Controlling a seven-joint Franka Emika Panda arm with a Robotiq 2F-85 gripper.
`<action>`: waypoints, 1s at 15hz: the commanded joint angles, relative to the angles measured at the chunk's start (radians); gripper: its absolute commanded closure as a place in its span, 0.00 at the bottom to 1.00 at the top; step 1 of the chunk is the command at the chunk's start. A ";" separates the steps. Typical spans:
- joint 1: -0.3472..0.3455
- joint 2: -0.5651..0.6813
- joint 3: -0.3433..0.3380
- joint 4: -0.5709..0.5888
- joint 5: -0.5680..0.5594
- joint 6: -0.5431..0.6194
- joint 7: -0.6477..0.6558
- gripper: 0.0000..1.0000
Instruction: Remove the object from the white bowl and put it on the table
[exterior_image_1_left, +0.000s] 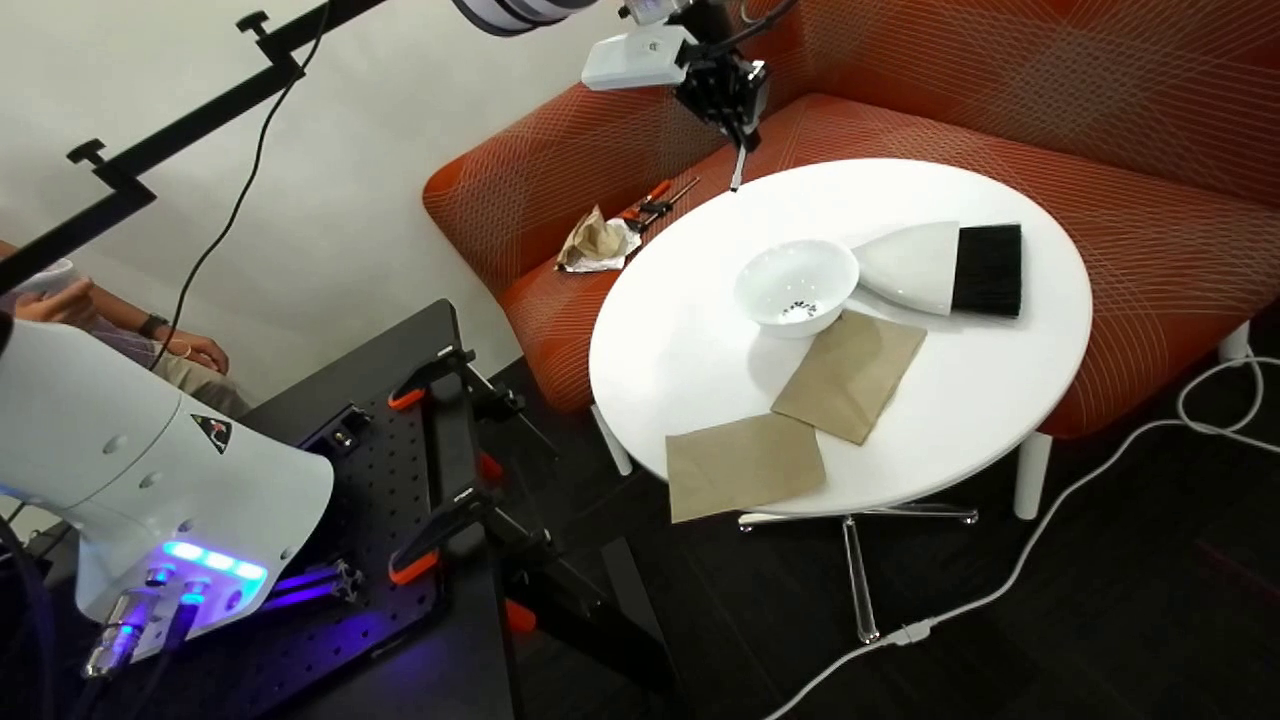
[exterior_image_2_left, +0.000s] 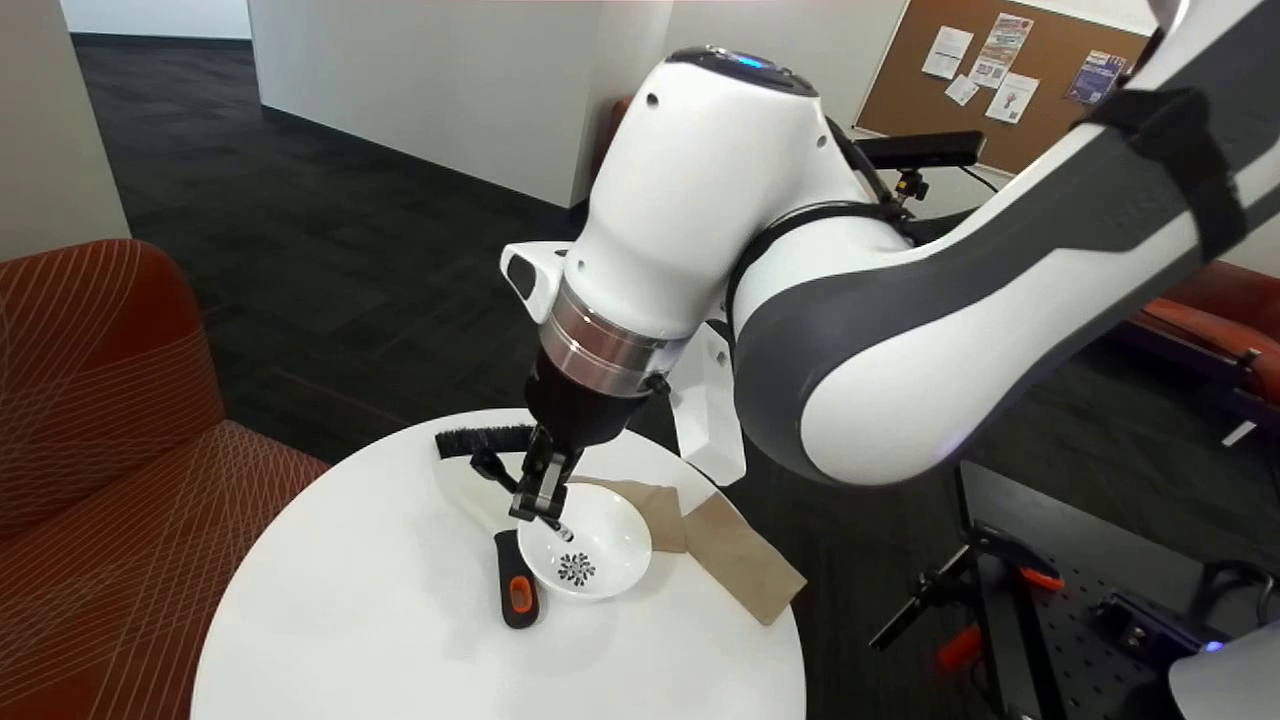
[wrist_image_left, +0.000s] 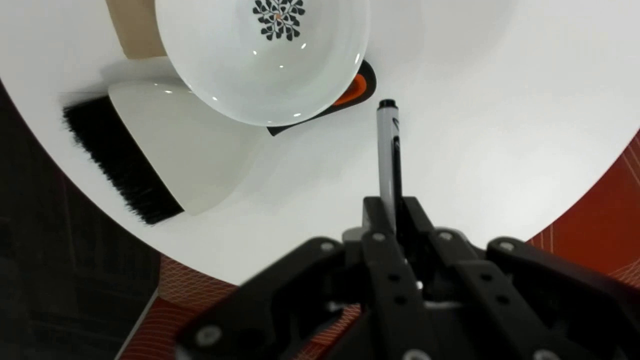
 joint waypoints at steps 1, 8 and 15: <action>0.024 0.048 0.009 0.079 -0.049 -0.070 -0.028 0.97; 0.047 0.214 0.039 0.245 -0.084 -0.192 -0.084 0.97; 0.051 0.355 0.073 0.364 -0.085 -0.237 -0.150 0.97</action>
